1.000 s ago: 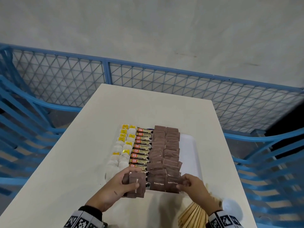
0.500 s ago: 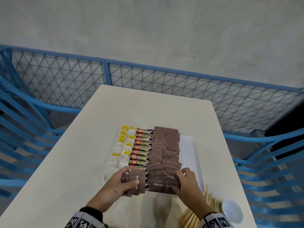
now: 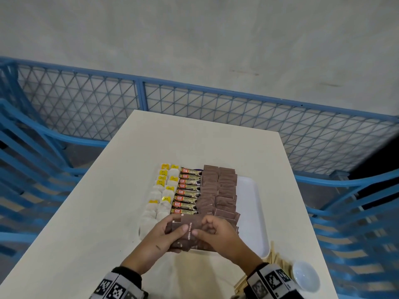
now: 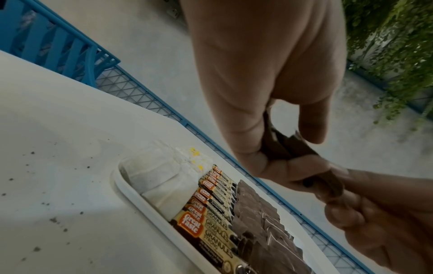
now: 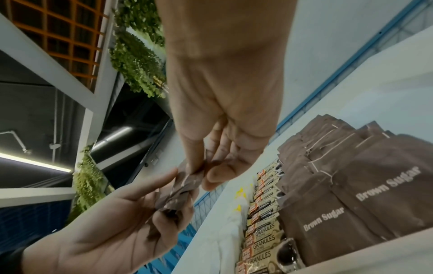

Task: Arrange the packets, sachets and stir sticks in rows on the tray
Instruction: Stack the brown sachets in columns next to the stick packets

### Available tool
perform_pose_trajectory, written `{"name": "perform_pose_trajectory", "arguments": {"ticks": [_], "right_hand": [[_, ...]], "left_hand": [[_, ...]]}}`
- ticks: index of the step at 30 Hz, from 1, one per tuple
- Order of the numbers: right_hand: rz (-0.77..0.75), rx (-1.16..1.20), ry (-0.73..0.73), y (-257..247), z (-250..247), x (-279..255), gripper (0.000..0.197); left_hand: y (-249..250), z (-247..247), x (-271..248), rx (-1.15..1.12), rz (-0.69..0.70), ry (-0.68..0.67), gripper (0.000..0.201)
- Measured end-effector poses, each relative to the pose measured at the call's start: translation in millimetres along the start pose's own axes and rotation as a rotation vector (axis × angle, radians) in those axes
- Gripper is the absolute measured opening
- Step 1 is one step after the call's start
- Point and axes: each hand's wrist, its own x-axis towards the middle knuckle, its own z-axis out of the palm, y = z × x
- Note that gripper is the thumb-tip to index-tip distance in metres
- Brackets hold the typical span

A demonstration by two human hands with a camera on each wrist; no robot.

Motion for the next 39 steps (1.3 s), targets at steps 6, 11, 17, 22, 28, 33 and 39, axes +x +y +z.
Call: {"name": "perform_pose_trajectory", "arguments": {"ticks": [6, 11, 17, 22, 28, 33, 39], "right_hand": [[0.059, 0.221, 0.06, 2.9, -14.8, -5.1, 0.012], [0.066, 0.246, 0.109, 10.6, -24.8, -4.3, 0.005], [0.094, 0.133, 0.272, 24.5, -38.4, 4.2, 0.008], [0.047, -0.324, 0.219, 37.4, -42.9, 9.9, 0.017], [-0.023, -0.516, 0.143, 42.4, -22.5, 15.4, 0.023], [-0.106, -0.644, 0.151, 54.4, -17.2, 17.9, 0.008], [-0.191, -0.385, 0.276, 26.7, -15.1, 7.7, 0.021]], "left_hand": [[-3.8, -9.0, 1.2, -0.05, -0.017, 0.01, 0.033], [-6.2, -12.6, 0.7, -0.071, -0.006, 0.027, 0.035], [-7.7, -14.6, 0.1, -0.069, 0.006, 0.056, 0.034], [-8.9, -16.7, 1.5, -0.066, -0.008, 0.087, 0.031], [-9.4, -16.3, 1.3, -0.09, -0.017, 0.078, 0.027], [-6.7, -12.4, -0.3, -0.087, -0.003, 0.066, 0.023], [-4.2, -6.5, 1.6, -0.057, -0.015, 0.041, 0.027]]}}
